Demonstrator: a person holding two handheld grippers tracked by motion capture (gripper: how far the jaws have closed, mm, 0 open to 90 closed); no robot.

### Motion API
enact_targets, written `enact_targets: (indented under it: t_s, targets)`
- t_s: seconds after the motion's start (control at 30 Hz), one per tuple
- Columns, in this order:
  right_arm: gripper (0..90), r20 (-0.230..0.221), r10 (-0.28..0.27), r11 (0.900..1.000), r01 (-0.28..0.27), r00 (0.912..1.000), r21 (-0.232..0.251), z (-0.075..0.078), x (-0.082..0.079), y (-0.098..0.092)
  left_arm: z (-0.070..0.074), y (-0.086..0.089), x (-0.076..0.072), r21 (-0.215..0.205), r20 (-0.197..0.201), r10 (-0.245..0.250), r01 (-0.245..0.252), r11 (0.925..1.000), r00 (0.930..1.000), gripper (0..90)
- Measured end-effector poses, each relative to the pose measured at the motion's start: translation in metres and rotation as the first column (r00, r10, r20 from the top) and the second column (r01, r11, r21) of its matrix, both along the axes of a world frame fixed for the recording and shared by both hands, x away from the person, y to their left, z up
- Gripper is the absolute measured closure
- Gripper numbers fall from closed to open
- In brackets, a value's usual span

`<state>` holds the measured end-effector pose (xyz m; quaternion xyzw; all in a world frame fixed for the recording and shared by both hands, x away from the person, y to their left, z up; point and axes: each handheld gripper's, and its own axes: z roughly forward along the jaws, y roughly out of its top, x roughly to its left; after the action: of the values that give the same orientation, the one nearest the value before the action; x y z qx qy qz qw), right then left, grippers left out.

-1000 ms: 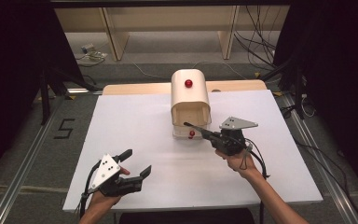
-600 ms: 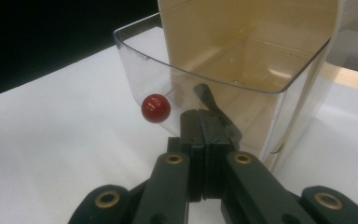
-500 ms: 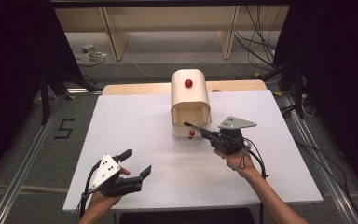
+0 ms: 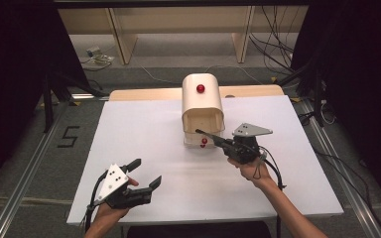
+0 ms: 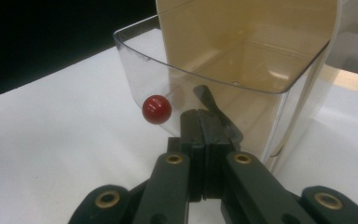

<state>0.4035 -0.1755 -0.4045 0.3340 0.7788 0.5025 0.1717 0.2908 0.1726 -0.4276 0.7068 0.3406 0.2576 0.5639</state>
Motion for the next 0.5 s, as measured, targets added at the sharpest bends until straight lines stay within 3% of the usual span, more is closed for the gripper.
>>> enact_targets:
  t_s: [0.5]
  targets:
    - [90.0, 0.007, -0.006, 1.000, 0.006, 1.0000, 0.003, -0.0014, 0.0023, 0.0022, 0.0002, 0.0008, 0.0003, 0.001, 0.002, 0.001, -0.001, 1.0000, 1.0000, 15.6]
